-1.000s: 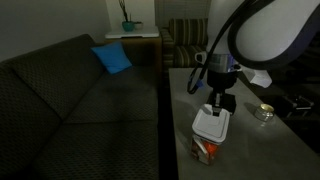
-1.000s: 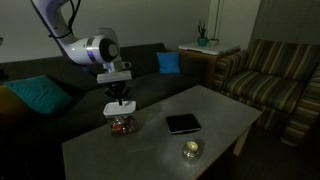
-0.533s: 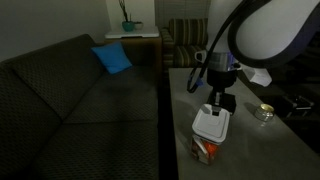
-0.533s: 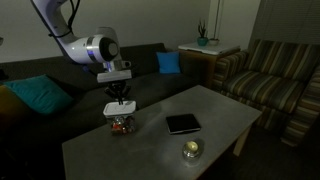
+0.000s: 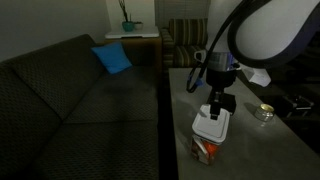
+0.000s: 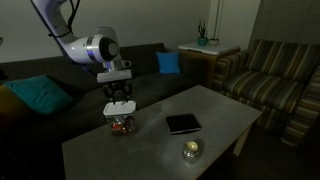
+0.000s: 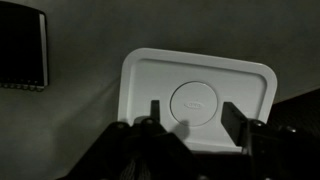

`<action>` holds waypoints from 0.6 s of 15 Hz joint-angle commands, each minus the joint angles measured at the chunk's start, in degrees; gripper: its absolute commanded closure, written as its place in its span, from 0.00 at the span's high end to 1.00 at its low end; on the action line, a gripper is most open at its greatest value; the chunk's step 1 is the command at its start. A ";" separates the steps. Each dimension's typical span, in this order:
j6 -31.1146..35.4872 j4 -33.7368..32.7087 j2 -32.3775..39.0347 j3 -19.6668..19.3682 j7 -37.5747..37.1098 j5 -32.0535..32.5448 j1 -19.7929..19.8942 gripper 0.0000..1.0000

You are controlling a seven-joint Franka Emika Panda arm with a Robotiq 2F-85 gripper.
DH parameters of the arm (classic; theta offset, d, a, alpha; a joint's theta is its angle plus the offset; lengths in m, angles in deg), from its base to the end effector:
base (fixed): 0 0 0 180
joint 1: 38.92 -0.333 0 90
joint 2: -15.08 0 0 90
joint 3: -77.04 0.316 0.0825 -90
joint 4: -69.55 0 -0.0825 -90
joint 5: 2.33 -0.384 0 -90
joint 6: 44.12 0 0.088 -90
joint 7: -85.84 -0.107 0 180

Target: Put the white lid on top of the clear container

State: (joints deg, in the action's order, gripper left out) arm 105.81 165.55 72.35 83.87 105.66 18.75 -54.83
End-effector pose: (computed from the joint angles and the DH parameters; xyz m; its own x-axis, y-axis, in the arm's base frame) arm 0.5878 0.2515 0.0204 0.5287 0.8459 -0.0700 0.8488 -0.5266 0.0477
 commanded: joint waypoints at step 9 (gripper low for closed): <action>1.14 2.17 -1.78 0.65 0.13 -0.01 0.92 1.00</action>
State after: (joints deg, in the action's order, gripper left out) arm 105.97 165.55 72.35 84.05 105.63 18.67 -54.74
